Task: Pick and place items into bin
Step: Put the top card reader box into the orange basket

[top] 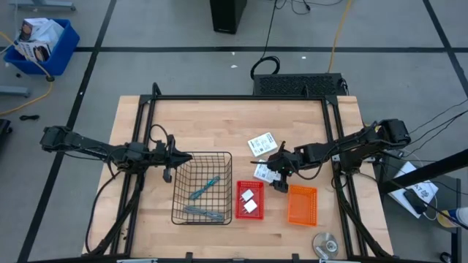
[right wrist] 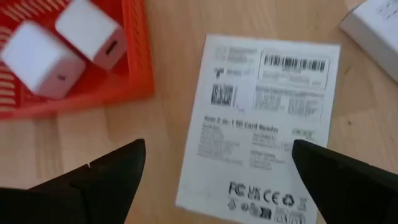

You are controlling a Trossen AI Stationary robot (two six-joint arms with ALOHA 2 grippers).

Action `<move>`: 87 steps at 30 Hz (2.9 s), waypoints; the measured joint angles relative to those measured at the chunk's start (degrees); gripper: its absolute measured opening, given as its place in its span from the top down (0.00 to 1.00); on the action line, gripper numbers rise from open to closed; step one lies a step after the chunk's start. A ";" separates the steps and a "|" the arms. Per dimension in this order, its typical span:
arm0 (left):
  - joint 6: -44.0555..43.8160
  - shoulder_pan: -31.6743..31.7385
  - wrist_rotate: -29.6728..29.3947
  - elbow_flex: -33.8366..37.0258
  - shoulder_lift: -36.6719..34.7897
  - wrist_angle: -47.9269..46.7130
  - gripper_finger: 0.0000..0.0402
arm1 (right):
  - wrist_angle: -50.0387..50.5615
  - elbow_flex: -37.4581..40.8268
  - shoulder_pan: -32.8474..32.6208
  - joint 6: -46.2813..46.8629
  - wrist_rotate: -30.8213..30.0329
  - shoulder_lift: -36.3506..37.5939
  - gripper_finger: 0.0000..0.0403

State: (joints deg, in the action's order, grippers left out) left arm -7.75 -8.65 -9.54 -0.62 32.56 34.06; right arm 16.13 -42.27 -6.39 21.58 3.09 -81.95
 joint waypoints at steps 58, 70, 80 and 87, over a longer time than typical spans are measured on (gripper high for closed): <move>0.00 -0.01 0.00 0.00 0.02 0.00 0.92 | 5.95 -0.52 -0.01 2.95 -10.19 -14.56 0.31; 0.00 -0.01 0.00 0.00 0.00 0.00 0.92 | 8.70 -0.58 0.46 1.47 -14.04 -13.66 0.42; 0.00 -0.01 0.00 0.00 0.02 0.00 0.92 | 17.95 -0.26 0.46 1.14 -25.34 -9.25 0.46; 0.00 0.00 0.00 0.00 0.02 -0.01 0.92 | 18.69 -0.23 -0.84 1.47 -27.84 -9.11 0.46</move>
State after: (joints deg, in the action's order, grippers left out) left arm -7.75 -8.65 -9.54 -0.62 32.58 34.06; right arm 34.81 -42.50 -7.23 23.05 -24.75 -91.07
